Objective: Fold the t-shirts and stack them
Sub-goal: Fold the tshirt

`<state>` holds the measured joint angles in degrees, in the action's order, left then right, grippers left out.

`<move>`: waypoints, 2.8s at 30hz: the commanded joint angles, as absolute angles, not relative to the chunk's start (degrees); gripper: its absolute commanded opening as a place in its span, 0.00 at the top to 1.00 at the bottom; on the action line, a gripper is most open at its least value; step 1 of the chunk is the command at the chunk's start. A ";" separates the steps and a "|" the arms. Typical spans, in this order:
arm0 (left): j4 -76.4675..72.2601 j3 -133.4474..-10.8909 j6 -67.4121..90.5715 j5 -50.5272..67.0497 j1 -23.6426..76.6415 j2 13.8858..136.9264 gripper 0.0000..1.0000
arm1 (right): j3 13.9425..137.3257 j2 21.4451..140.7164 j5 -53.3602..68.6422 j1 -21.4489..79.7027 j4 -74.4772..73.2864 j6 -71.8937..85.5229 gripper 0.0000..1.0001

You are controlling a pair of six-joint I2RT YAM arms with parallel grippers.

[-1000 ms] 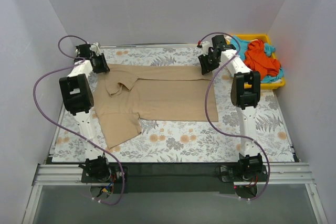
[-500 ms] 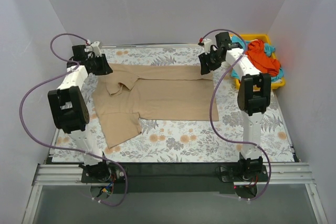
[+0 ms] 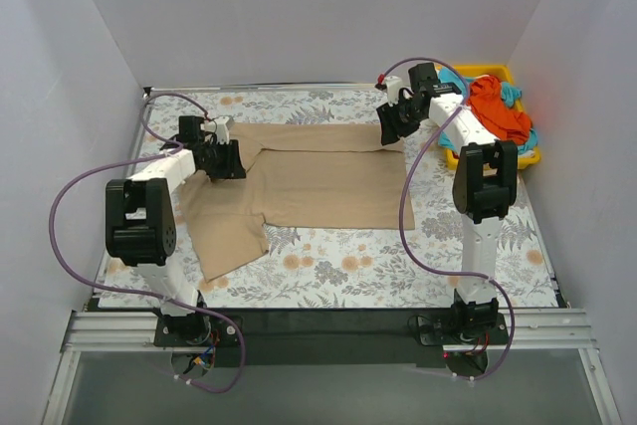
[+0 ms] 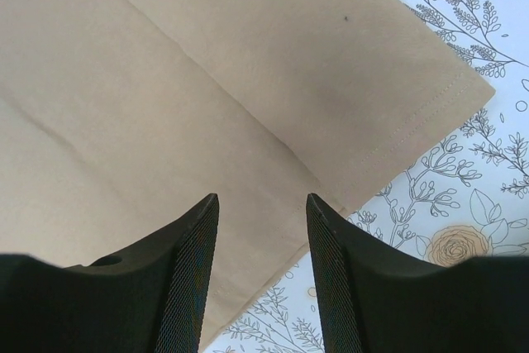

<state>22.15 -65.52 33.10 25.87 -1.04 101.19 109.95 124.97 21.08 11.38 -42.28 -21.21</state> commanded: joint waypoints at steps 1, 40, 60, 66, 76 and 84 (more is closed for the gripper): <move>17.94 -64.87 35.68 22.06 0.95 100.46 0.61 | 109.60 123.31 21.27 11.43 -42.10 -21.97 0.54; 16.61 -73.74 39.55 33.48 4.13 108.54 1.00 | 109.34 124.54 20.83 10.72 -42.54 -23.03 0.56; 27.34 -71.36 29.62 34.11 -5.79 98.78 0.67 | 104.68 122.52 23.29 10.72 -45.70 -25.23 0.66; 21.97 -84.53 34.01 28.48 -9.32 111.69 0.69 | 108.45 127.52 22.41 10.90 -45.62 -22.50 0.71; 22.14 -92.37 35.07 21.01 -12.03 124.53 0.70 | 110.04 133.06 15.12 10.99 -45.44 -23.03 0.72; 29.95 -97.21 30.34 31.62 -15.64 120.87 0.56 | 107.33 124.65 19.49 10.99 -45.97 -25.57 0.50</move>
